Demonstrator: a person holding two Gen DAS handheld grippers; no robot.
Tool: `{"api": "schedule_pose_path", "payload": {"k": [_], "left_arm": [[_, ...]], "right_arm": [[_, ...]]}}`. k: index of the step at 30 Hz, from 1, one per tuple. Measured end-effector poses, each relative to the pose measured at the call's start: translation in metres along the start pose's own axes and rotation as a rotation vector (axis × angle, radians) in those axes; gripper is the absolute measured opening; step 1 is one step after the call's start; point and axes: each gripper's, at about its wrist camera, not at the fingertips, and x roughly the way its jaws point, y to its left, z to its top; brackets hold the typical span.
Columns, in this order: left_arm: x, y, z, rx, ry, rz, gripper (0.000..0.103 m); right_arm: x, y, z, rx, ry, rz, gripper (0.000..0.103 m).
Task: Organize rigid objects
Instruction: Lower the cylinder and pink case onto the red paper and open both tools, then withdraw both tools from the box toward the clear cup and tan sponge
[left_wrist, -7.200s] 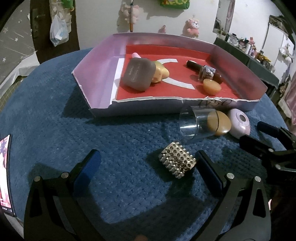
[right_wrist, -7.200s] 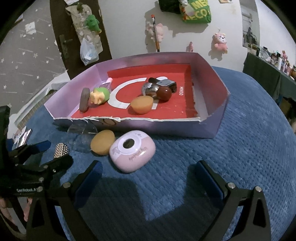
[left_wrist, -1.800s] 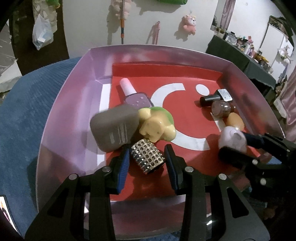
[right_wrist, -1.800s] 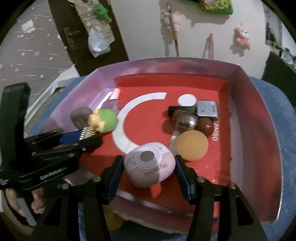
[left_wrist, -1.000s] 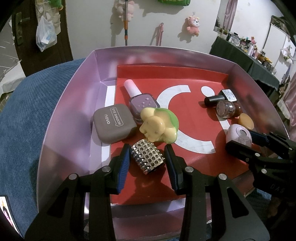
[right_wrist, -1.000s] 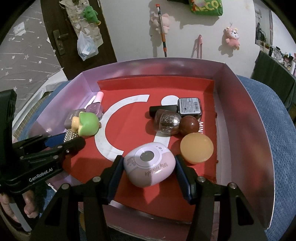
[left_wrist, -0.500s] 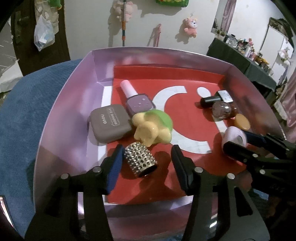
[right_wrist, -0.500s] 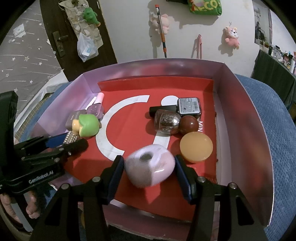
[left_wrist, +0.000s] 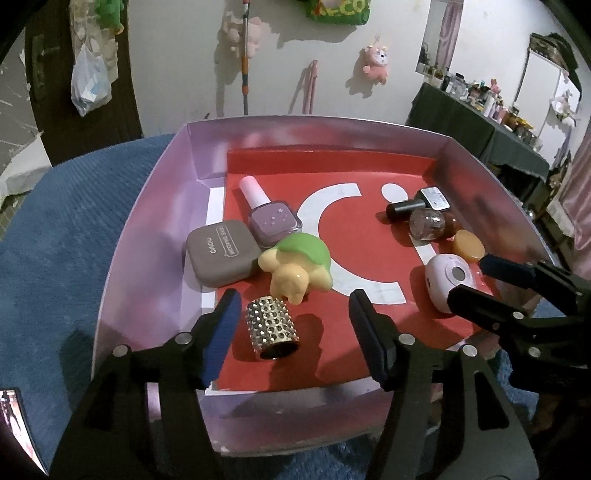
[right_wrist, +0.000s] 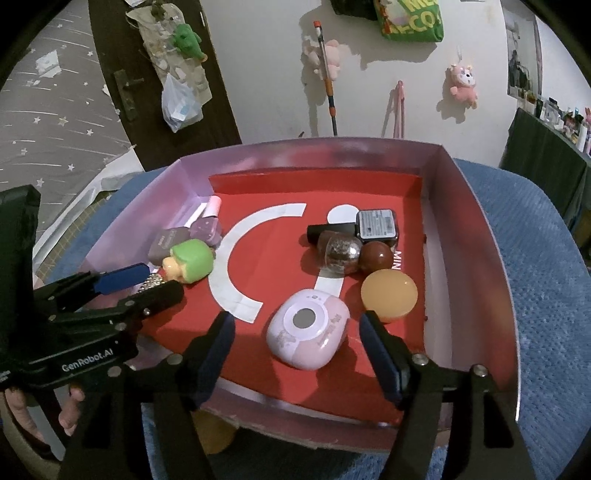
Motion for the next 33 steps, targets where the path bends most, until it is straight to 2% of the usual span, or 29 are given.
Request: {"api": "schedule_pose_path", "payload": {"k": [10,12,15,20,23,33], "left_arm": [[-0.02,-0.004,-0.007,0.015,-0.037,0.02,0.067],[-0.023,-0.004,-0.009,0.012,-0.041,0.021,0.068],[-0.032,-0.004,-0.011,0.003,-0.064,0.031,0.082],[-0.045,0.002,-0.013,-0.023,-0.091,0.029,0.086],[-0.05,0.006,-0.015,-0.038,-0.105,0.036,0.099],[-0.063,0.006,-0.022,-0.048,-0.134,0.047,0.102]], "right_arm": [[-0.03,0.007,-0.003,-0.004,-0.063,0.029,0.086],[-0.035,0.008,-0.003,-0.006,-0.076,0.036,0.092],[-0.042,0.01,-0.005,-0.008,-0.094,0.044,0.094],[-0.054,0.011,-0.009,-0.006,-0.124,0.057,0.103],[-0.059,0.012,-0.01,-0.007,-0.14,0.065,0.103],[-0.073,0.018,-0.016,-0.014,-0.191,0.072,0.103]]}}
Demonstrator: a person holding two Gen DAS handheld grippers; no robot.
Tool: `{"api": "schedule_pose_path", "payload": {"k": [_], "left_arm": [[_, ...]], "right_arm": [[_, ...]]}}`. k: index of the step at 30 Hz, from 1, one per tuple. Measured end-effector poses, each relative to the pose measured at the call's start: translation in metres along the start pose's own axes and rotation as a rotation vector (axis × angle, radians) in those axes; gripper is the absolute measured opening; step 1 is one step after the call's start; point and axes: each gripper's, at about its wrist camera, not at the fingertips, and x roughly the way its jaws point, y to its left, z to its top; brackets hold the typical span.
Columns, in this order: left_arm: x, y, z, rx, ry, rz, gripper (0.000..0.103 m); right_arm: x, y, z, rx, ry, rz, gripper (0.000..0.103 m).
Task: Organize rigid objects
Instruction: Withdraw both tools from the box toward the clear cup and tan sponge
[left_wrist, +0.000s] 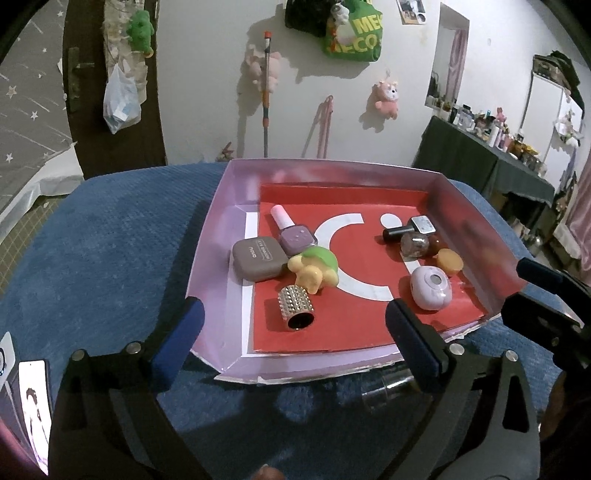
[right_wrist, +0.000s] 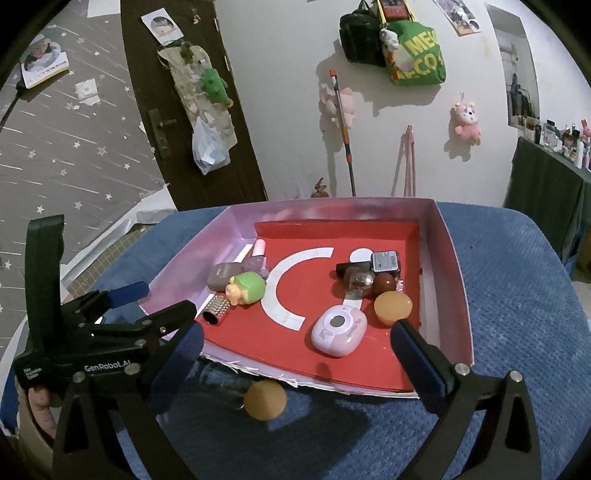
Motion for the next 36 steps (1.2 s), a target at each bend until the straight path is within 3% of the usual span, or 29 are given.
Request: {"api": "schedule_pose_path", "payload": {"k": [18,36], "left_arm": [[-0.018,-0.006,-0.014,0.014,-0.02,-0.001,0.103],[-0.028,-0.02,-0.041,0.049,-0.005,-0.003,0.103]], "right_arm": [[-0.027,0.014,-0.016,-0.03,-0.065,0.023,0.103],[-0.035,0.014,-0.044,-0.01,-0.049,0.031,0.103]]}}
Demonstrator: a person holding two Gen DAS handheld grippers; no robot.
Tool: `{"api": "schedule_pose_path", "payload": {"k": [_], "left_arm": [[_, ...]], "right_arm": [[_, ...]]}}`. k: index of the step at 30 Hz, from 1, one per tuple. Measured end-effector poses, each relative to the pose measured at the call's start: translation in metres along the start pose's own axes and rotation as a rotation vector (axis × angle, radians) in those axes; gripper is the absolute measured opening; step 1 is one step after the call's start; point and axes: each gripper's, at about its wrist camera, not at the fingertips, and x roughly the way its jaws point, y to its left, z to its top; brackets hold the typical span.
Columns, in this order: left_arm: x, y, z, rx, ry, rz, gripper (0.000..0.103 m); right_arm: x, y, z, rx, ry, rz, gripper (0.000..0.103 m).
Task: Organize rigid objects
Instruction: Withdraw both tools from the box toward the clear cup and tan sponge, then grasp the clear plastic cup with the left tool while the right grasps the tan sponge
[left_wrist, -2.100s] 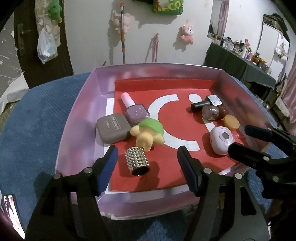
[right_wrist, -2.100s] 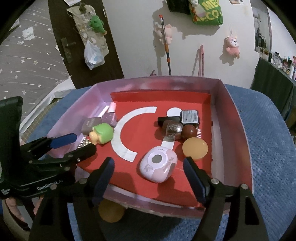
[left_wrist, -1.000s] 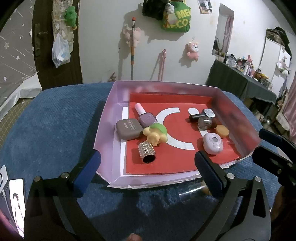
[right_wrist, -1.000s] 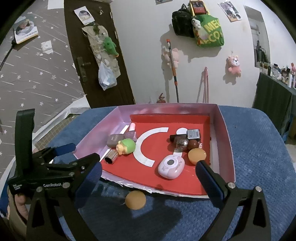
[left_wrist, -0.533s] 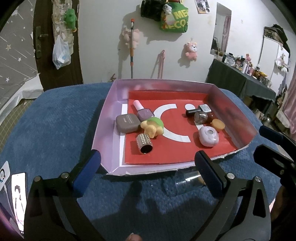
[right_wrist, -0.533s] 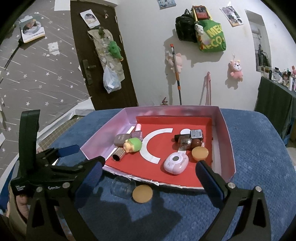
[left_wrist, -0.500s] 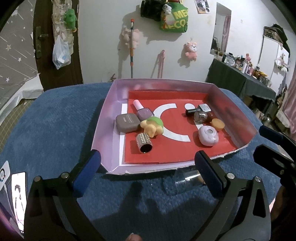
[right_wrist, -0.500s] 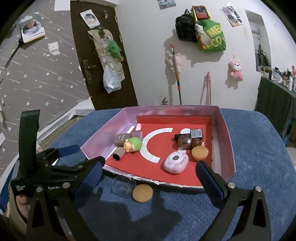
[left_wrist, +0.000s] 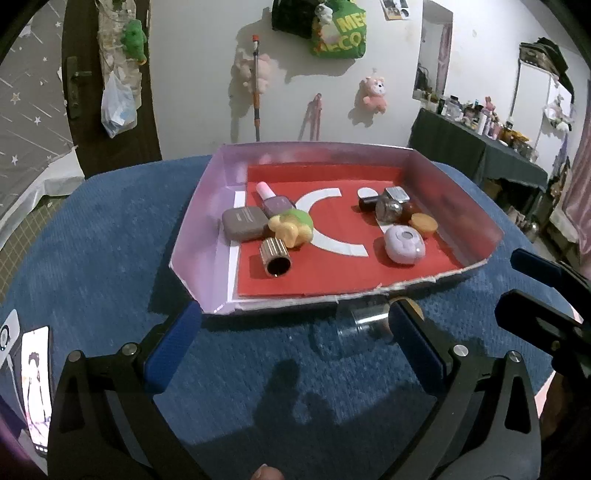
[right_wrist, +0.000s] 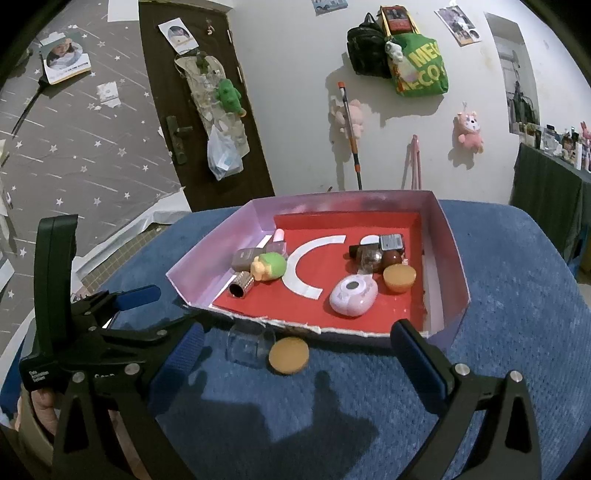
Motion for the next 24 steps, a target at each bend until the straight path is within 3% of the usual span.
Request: {"api": "schedule_pose_path", "payload": {"k": [13,16,24], "left_arm": [[0.007,-0.002,-0.023,0.002,0.05,0.0,0.103],[0.009,-0.004,-0.024,0.012,0.056,-0.001,0.103],[0.027,-0.015,-0.021,0.02,0.096,-0.029,0.103]], "right_arm": [[0.009,-0.006,-0.022,0.021,0.059,-0.006,0.103],[0.014,-0.009,-0.024,0.024,0.08,-0.016,0.095],[0.022,-0.022,-0.027,0.048,0.11,-0.045,0.094]]}}
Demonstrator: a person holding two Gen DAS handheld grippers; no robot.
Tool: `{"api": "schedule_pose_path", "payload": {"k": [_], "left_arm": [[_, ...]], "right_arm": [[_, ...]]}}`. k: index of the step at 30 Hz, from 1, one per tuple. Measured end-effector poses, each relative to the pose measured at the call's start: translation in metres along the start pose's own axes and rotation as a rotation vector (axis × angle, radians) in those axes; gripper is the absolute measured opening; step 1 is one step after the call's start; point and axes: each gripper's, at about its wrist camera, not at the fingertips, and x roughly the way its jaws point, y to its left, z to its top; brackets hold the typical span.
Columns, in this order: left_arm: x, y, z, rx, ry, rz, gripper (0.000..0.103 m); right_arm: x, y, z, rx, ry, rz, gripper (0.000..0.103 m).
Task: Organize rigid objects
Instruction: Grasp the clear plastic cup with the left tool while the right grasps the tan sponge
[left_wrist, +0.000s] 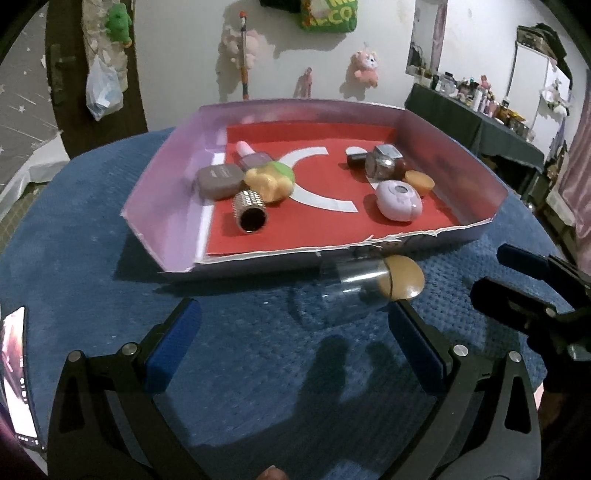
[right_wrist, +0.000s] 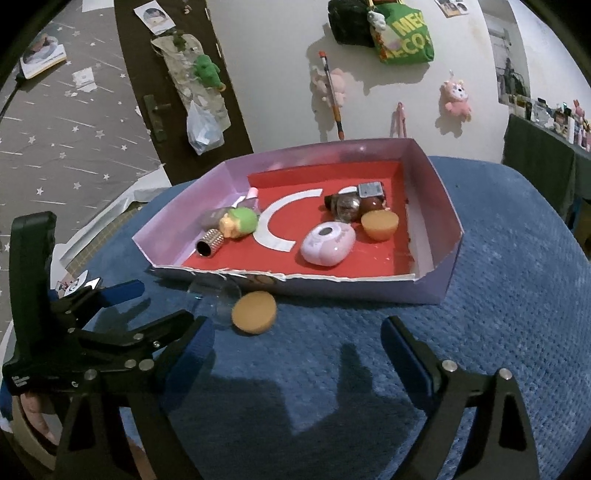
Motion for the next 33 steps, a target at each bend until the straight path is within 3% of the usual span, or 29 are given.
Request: {"api": "schedule_pose_path", "payload": {"k": [4,8,14,18,33], "left_arm": [[0.01,-0.009,0.006,0.003,0.009,-0.017,0.103],[0.016,-0.012,0.009,0.028,0.01,0.038,0.103],[0.003,0.021,-0.003,-0.037,0.022,0.024,0.103],[-0.008,0.039,-0.011,-0.052,0.015,0.053,0.102],[-0.006,0.013,-0.016,-0.011,0.003,-0.059,0.101]], "right_arm": [[0.001,-0.005,-0.001,0.005,0.006,-0.011,0.094],[0.001,-0.011,-0.001,0.016,0.01,-0.018,0.094],[0.01,-0.006,0.003,0.005,0.024,0.001,0.094],[0.023,0.006,0.005,-0.023,0.042,0.023,0.094],[0.048,0.026,0.013,-0.091,0.1,0.018,0.078]]}}
